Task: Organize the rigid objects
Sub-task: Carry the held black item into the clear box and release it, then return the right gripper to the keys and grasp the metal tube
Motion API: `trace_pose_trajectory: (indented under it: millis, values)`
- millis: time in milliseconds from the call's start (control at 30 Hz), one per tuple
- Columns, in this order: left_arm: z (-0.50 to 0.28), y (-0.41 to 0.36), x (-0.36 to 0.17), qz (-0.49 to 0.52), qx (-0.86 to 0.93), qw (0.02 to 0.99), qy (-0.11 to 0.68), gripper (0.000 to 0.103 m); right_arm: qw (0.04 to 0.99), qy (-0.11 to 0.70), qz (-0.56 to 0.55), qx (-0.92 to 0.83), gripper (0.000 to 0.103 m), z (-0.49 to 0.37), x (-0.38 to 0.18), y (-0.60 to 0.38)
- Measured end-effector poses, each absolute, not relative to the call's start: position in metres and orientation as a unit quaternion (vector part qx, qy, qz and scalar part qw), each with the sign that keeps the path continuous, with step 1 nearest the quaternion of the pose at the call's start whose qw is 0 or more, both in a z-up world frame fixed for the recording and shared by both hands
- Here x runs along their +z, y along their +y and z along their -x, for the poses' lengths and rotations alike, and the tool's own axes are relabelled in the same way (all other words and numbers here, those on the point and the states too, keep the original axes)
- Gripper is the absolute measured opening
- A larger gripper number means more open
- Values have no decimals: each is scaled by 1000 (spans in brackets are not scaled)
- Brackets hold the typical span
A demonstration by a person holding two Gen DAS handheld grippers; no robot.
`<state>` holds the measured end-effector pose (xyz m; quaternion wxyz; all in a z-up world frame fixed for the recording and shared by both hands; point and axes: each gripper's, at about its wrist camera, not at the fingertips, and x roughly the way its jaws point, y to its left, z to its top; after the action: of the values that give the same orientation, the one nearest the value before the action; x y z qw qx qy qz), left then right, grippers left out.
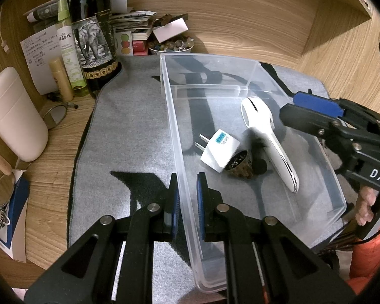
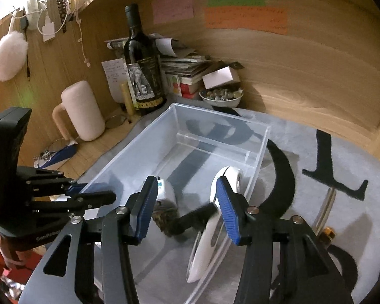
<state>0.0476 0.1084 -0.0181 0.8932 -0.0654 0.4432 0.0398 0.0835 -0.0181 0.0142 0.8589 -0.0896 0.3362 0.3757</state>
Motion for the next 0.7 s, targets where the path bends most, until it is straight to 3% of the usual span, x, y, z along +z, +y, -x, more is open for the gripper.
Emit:
trace_pose_trajectory:
  millis: [700]
  values:
    - [-48,108,-19,64,41,893,443,11,906,329,77,256,47,-92,20,-119]
